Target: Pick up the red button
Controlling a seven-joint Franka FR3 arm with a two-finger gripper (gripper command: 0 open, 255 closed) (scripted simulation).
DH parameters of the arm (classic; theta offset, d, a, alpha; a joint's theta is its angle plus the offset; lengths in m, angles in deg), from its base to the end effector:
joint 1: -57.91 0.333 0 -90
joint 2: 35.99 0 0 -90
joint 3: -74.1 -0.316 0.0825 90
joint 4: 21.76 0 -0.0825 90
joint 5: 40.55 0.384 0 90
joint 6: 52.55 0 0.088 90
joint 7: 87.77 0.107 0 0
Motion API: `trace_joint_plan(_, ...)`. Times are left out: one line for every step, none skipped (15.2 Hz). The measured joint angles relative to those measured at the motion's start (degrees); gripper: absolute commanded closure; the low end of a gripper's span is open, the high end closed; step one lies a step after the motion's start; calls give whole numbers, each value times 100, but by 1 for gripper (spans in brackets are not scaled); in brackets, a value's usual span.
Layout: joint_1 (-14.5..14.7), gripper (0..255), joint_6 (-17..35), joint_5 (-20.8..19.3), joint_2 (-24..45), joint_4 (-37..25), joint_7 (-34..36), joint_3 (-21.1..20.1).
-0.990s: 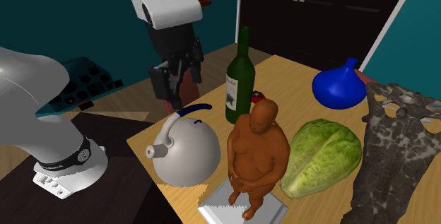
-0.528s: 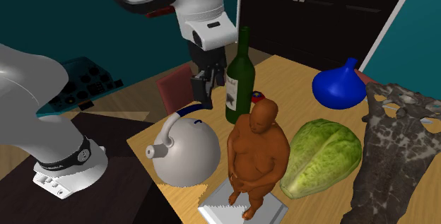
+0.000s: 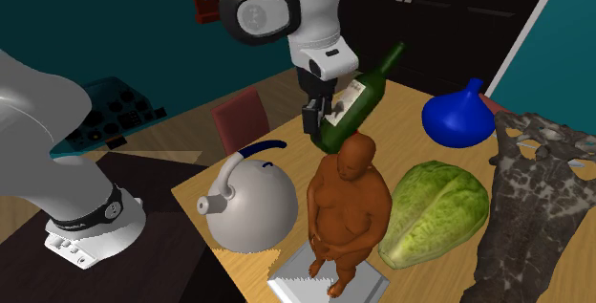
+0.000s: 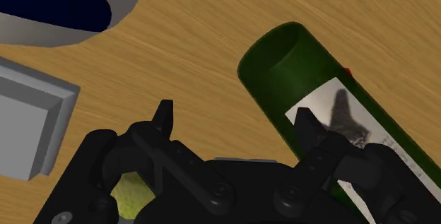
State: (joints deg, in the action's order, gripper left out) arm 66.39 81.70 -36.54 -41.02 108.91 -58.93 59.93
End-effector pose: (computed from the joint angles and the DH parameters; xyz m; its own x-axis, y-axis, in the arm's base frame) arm 0.4771 0.2014 0.4043 0.9814 -0.1566 0.1115 -0.1455 -0.9841 -0.1017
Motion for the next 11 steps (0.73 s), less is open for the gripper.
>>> trace_joint_plan(24,0,59,-51,202,-147,101,-44)
trace_joint_plan(39,0,173,-99,400,-242,168,-70)
trace_joint_plan(85,0,291,-173,624,-363,305,-121)
trace_joint_plan(139,0,347,-241,804,-500,447,-168)
trace_joint_plan(171,0,401,-310,1007,-664,537,-186)
trace_joint_plan(210,0,437,-363,1154,-790,629,-204)
trace_joint_plan(236,0,513,-430,1362,-939,689,-203)
trace_joint_plan(285,0,542,-511,1581,-1139,785,-206)
trace_joint_plan(355,0,531,-591,1785,-1367,905,-214)
trace_joint_plan(407,0,611,-661,1984,-1501,985,-209)
trace_joint_plan(505,0,613,-759,2238,-1764,1122,-203)
